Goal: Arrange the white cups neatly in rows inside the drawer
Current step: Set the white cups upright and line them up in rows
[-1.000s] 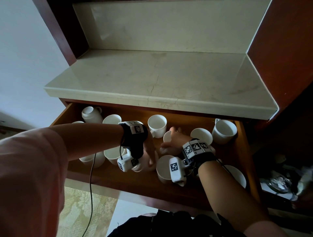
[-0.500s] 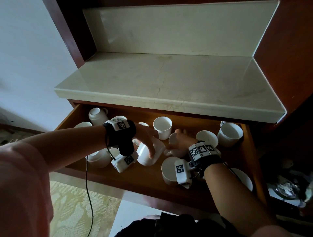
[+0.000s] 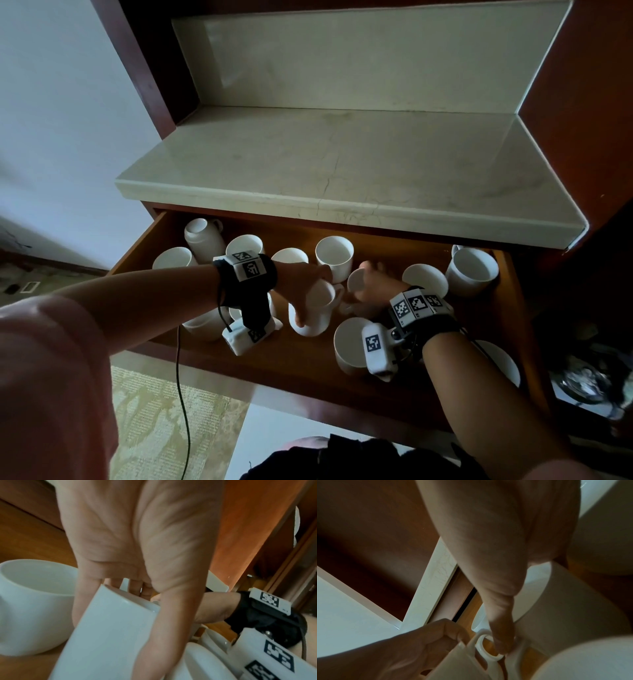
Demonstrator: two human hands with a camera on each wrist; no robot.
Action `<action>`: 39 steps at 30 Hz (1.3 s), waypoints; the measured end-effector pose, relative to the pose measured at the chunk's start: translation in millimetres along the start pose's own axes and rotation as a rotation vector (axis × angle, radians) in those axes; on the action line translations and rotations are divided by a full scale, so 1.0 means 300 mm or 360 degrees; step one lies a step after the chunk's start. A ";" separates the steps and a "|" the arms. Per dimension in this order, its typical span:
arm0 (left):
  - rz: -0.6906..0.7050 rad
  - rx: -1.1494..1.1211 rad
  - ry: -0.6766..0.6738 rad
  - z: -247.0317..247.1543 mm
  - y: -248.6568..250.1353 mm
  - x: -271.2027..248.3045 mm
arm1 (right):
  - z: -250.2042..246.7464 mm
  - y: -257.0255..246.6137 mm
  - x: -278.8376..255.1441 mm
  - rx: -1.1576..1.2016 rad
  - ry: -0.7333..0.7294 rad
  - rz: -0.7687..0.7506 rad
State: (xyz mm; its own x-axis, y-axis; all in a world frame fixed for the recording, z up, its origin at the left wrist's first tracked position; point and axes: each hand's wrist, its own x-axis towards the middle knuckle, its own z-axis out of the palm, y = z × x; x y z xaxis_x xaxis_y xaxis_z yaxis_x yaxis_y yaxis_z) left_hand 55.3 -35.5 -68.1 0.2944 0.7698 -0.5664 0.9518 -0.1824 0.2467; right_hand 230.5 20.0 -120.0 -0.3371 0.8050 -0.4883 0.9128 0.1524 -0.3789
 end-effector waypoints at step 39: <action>-0.0148 0.0622 -0.0245 0.063 0.025 0.065 | -0.017 -0.014 0.000 -0.0056 -0.0082 0.0020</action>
State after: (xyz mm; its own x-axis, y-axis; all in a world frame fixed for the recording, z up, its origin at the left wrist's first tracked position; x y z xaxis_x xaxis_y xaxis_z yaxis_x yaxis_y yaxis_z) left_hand 69.9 -33.3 -92.1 0.1870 0.6992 -0.6900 0.9274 -0.3572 -0.1107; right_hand 227.9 22.2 -114.4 -0.3363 0.7764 -0.5330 0.9242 0.1635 -0.3450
